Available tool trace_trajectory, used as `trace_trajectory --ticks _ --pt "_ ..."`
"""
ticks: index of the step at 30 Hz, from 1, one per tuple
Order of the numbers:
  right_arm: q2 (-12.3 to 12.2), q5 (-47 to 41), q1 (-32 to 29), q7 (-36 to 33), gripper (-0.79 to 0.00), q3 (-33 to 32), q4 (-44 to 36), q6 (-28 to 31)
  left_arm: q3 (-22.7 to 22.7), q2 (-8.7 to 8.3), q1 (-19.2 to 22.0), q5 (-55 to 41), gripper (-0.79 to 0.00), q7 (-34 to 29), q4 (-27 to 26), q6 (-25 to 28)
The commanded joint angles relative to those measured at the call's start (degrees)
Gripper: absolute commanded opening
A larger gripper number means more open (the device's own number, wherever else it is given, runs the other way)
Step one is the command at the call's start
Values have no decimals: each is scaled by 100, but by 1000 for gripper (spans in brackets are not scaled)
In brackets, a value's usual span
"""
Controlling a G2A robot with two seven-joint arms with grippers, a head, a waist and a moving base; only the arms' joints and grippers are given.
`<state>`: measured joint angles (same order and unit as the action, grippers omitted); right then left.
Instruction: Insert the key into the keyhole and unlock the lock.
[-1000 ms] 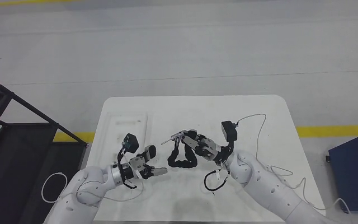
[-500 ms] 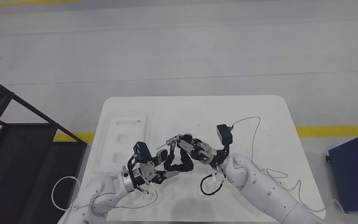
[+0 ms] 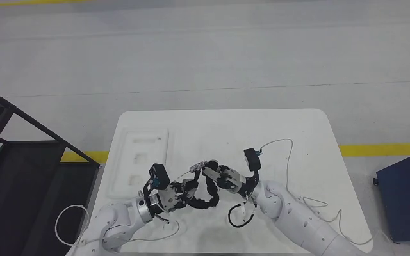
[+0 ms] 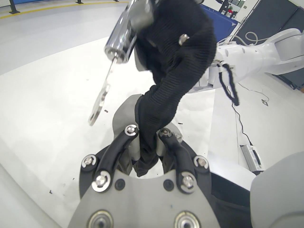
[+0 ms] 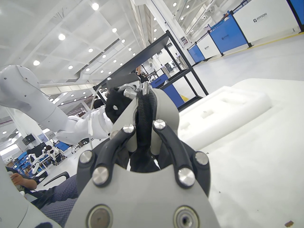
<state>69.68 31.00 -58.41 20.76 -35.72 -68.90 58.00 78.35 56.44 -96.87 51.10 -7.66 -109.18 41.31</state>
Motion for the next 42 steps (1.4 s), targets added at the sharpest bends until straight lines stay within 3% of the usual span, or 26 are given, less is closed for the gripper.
trace_trajectory --ticks 1,16,25,29,35,42 --pt "16 15 -23 -100 -785 -14 81 0 95 -12 -86 -38 -785 50 -141 54" --pt "110 -91 -243 -744 -785 -219 300 -316 1207 -121 -843 -794 -785 325 -1273 646" --pt "51 12 -456 -789 -785 -631 244 -375 2025 -150 -1353 -1166 -785 495 -1501 968" --pt "-55 213 -662 -825 -785 -975 14 -456 2240 -174 -1568 -1202 -785 195 -1359 1108" --pt "-300 633 -1203 -1096 -785 -1658 -772 -665 2034 -219 -1534 -1176 -785 -698 -1048 923" --pt "-646 1175 -2181 -2086 -785 -2561 -2097 -1050 1007 -249 -926 -904 -785 -2307 -692 195"
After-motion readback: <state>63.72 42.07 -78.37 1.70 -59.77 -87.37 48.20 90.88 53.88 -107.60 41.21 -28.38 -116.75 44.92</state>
